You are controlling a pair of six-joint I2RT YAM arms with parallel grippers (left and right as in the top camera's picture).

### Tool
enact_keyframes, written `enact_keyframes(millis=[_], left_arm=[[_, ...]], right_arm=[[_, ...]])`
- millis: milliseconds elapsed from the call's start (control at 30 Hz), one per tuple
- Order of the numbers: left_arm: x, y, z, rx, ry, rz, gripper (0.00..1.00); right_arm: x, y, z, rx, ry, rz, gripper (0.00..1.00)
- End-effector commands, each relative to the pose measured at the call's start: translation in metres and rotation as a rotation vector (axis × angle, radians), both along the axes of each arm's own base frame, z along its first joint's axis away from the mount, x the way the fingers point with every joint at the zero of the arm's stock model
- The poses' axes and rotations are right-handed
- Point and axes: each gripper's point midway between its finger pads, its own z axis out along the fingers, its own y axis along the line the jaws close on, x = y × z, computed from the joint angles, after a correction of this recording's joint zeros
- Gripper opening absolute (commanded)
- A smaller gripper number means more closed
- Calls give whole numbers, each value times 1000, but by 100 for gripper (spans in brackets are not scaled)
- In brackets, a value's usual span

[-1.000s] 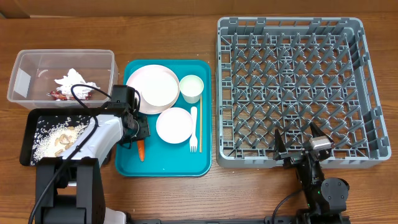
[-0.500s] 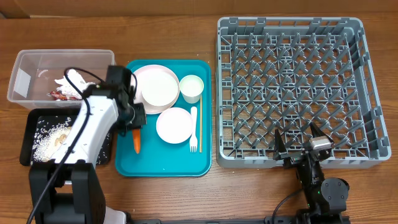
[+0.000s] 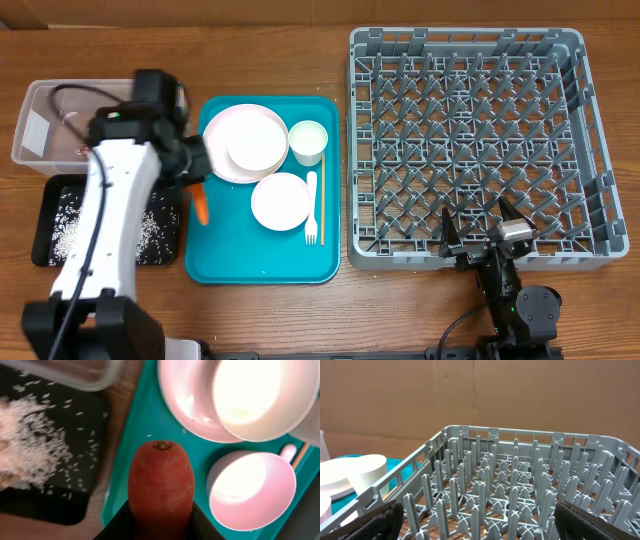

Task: Sort waste into correct bins and load items into the dishwasher rack
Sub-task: 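Carry the carrot left and drop it onto the black tray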

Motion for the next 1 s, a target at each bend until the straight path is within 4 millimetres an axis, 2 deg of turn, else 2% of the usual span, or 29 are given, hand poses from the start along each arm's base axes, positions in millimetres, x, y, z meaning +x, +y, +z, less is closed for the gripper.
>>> enact_keyframes(millis=[0, 233, 433, 600, 733, 967], left_arm=[[-6, 39, 26, 20, -67, 158, 4], [-39, 121, 21, 42, -31, 511, 4], [-64, 159, -3, 23, -11, 698, 4], [-73, 172, -40, -6, -22, 795, 4], [-64, 175, -63, -73, -94, 859, 4], [-54, 183, -79, -81, -159, 920, 4]], right_arm=[[0, 1, -3, 3, 0, 5, 100], [0, 1, -3, 3, 0, 5, 100], [0, 1, -3, 3, 0, 5, 100], [0, 1, -3, 3, 0, 5, 100], [0, 1, -3, 3, 0, 5, 100], [0, 1, -3, 3, 0, 5, 100]])
